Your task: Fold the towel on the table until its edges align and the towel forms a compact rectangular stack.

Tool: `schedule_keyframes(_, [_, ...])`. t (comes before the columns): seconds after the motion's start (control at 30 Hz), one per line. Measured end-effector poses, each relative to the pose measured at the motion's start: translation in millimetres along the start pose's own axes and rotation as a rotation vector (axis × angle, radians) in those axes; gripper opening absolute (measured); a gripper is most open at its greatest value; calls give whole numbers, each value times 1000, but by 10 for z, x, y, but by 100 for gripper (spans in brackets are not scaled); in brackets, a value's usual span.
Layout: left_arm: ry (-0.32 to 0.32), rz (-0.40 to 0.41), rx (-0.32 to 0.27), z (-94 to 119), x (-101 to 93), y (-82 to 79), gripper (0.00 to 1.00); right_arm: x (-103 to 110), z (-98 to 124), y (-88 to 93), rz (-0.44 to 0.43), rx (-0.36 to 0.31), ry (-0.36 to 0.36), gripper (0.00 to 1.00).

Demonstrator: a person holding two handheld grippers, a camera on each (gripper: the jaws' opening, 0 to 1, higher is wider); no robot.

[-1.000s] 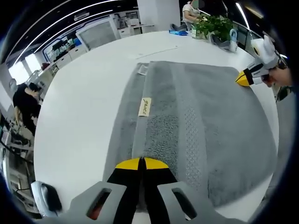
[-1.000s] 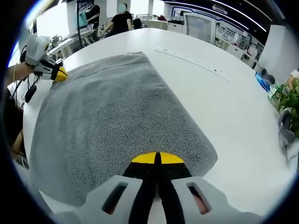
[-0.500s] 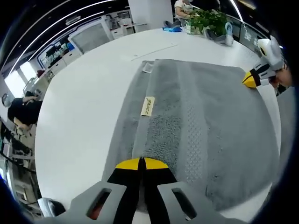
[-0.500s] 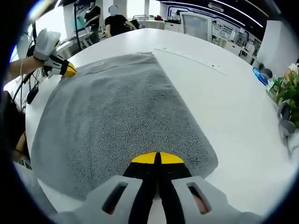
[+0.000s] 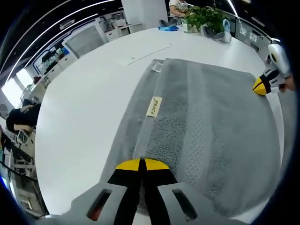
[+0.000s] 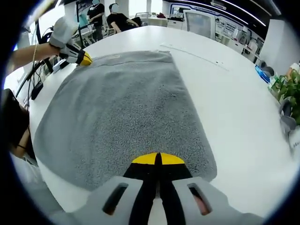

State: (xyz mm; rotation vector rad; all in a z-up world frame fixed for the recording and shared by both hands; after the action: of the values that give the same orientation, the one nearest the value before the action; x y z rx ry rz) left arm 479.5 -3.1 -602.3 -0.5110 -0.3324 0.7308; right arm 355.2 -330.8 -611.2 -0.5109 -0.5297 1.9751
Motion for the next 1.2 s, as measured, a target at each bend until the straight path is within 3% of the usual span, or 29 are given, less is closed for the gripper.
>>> schedule_keyframes(1.2, [25, -36, 7, -178, 136, -226, 1, 322, 168, 180, -51, -11, -31, 0])
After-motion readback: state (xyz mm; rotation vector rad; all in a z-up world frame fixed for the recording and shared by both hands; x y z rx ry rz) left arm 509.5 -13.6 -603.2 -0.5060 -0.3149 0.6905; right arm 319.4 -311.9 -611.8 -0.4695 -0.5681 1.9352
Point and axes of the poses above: the point that each gripper's makers call its tool centre point, and the gripper's own axes: z roughly backward along the fingers, x roughly to its left, y roughly out of its underside, the point moved 6 cm from there along z, roughly backward along the fingers, and after that the axes turned 6 degrees about y, right-handed, at the moved point
